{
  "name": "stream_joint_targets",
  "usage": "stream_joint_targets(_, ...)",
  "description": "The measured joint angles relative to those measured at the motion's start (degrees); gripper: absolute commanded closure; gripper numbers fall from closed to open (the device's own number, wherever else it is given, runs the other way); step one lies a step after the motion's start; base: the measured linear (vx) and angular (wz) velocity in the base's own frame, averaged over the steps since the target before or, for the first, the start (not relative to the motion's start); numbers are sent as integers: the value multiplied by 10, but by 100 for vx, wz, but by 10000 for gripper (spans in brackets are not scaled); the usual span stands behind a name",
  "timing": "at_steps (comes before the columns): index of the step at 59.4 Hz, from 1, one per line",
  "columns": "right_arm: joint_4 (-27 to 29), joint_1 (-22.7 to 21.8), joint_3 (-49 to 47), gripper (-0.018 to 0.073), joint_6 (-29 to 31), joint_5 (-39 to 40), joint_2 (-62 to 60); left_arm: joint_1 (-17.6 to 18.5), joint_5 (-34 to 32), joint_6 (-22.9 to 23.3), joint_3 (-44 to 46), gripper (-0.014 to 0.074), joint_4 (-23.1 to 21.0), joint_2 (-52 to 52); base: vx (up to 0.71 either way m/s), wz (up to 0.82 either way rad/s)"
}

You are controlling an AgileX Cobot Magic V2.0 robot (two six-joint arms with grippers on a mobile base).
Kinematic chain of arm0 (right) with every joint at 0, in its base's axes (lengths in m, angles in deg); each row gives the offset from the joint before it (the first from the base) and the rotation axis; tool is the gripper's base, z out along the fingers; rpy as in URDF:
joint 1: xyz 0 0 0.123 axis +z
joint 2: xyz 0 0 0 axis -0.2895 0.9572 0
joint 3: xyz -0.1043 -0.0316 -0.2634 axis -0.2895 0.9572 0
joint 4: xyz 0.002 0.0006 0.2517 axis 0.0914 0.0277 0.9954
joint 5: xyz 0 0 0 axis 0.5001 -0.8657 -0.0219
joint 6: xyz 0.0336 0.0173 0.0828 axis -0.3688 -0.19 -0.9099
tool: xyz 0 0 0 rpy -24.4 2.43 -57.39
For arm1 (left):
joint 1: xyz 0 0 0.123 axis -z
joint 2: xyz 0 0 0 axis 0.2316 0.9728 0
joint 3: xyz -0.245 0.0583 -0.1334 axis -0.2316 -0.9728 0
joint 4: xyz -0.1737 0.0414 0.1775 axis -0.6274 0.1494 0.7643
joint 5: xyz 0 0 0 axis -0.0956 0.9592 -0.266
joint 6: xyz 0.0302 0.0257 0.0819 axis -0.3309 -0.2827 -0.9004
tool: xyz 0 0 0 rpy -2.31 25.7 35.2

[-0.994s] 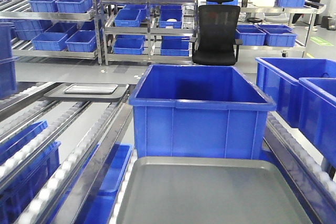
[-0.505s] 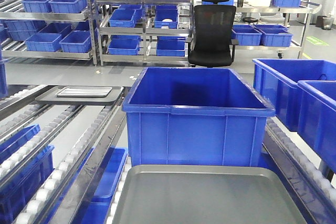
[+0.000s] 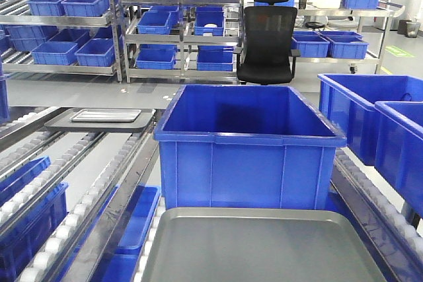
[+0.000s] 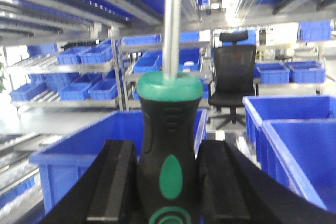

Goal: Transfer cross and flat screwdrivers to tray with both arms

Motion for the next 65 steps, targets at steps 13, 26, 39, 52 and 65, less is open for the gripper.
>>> stream_joint_targets(13,0,0,0,567,0,4,0,0,0,0,0,596,0,0,0,0)
stream_joint_targets(26,0,0,0,567,0,4,0,0,0,0,0,596,0,0,0,0)
stream_joint_targets(39,0,0,0,567,0,2,0,0,5,0,0,596,0,0,0,0)
stream_joint_targets(52,0,0,0,567,0,-37,23,0,-21,0,0,596,-20,0,0,0)
stream_joint_targets(65,2,0,0,567,0,-100,98,0,14,-6,0,596,-78,41,0,0)
